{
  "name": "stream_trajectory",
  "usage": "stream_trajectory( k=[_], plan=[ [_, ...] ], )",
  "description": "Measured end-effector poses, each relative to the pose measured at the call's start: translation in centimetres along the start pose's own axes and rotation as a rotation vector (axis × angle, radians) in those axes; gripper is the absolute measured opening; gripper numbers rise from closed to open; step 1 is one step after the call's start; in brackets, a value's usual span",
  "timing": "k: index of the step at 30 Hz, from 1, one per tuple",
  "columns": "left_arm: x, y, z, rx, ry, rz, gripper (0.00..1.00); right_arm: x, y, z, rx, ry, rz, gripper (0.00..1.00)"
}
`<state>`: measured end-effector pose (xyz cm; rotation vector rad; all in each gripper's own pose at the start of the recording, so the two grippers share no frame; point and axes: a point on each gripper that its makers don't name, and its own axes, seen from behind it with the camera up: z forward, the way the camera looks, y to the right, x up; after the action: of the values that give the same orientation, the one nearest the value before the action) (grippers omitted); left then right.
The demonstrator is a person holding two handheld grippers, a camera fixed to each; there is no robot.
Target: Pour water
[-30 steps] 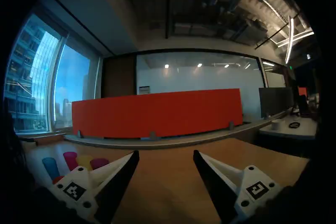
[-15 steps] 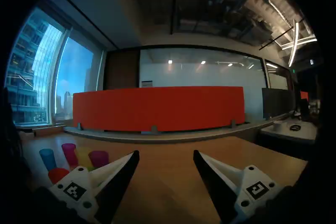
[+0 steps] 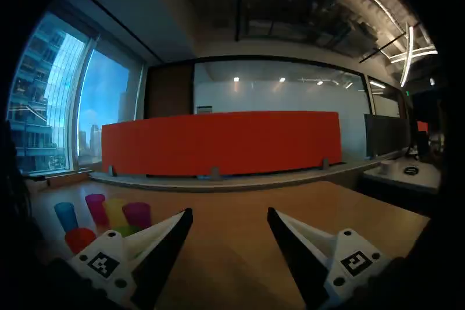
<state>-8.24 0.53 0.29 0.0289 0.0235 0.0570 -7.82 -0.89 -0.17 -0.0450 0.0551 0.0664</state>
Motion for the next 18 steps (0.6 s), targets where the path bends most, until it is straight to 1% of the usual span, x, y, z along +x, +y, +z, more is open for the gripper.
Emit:
stream_trajectory(
  k=[3, 18],
  plan=[
    [0.01, -0.01, -0.01, 0.0, 0.0, 0.0, 0.83, -0.37, 0.13, 0.09, -0.006, -0.01, -0.013, 0.99],
    [0.01, 0.03, 0.02, 0.0, 0.0, 0.0, 0.83, -0.97, 0.46, 0.18, -0.009, -0.024, -0.03, 0.99]
  ],
)
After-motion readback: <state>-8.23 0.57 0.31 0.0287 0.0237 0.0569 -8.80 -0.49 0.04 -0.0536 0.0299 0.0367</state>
